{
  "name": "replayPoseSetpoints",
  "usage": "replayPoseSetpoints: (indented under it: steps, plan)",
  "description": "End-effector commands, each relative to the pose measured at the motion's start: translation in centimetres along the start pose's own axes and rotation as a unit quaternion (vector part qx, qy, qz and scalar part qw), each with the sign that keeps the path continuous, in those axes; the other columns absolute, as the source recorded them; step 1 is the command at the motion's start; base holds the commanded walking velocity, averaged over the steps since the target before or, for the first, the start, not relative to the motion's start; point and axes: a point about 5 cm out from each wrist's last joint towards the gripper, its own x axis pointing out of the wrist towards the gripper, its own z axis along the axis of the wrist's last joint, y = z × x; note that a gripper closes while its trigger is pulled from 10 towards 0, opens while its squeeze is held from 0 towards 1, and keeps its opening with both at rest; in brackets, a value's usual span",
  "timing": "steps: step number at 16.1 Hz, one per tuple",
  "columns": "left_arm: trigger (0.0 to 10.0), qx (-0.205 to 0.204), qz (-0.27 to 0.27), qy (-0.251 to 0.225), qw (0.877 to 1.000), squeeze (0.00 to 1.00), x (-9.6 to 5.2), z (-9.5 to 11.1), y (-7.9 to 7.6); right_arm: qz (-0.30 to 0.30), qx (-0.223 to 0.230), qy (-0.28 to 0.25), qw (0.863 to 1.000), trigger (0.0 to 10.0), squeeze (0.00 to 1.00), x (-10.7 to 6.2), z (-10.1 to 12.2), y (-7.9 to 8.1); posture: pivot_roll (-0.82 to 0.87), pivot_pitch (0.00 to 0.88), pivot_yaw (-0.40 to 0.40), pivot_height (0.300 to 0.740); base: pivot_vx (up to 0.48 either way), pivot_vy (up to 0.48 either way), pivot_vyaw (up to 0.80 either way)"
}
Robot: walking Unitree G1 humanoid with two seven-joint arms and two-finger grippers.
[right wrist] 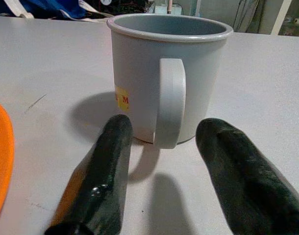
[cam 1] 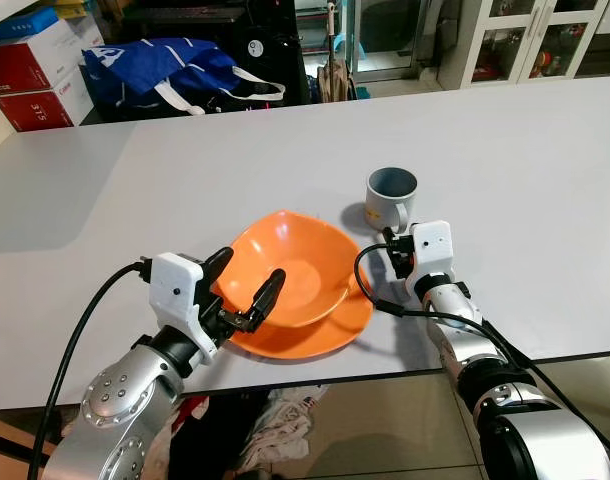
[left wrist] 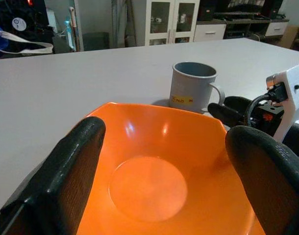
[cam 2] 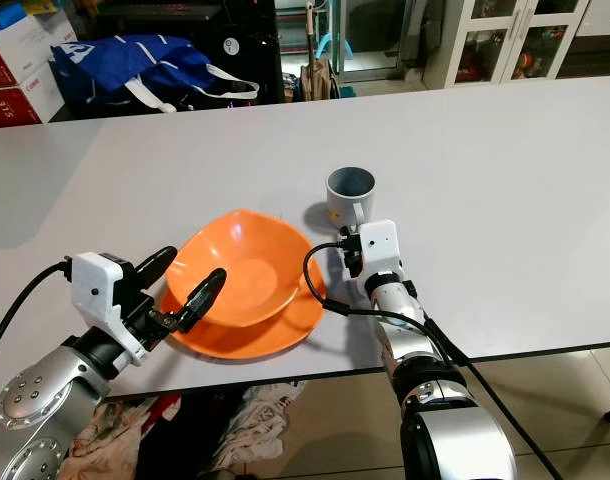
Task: Setting the table
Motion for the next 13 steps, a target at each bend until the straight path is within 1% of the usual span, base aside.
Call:
replayPoseSetpoints:
  steps: [1, 13]
  plan:
    - [10.0, 0.001, 0.001, 0.002, 1.000, 0.00, 0.11, 0.07, 0.15, 0.008, 0.000, -0.001, 1.000, 10.0, 1.00, -0.14, -0.12, 0.27, -0.02, 0.000, 0.105, 0.740, 0.000, 0.000, 0.00]
    - [10.0, 0.001, -0.001, 0.001, 1.000, 0.00, 0.38, 0.06, 0.09, 0.008, -0.004, -0.006, 1.000, 10.0, 1.00, -0.19, -0.04, 0.17, -0.03, 0.000, 0.107, 0.740, 0.000, 0.000, 0.00]
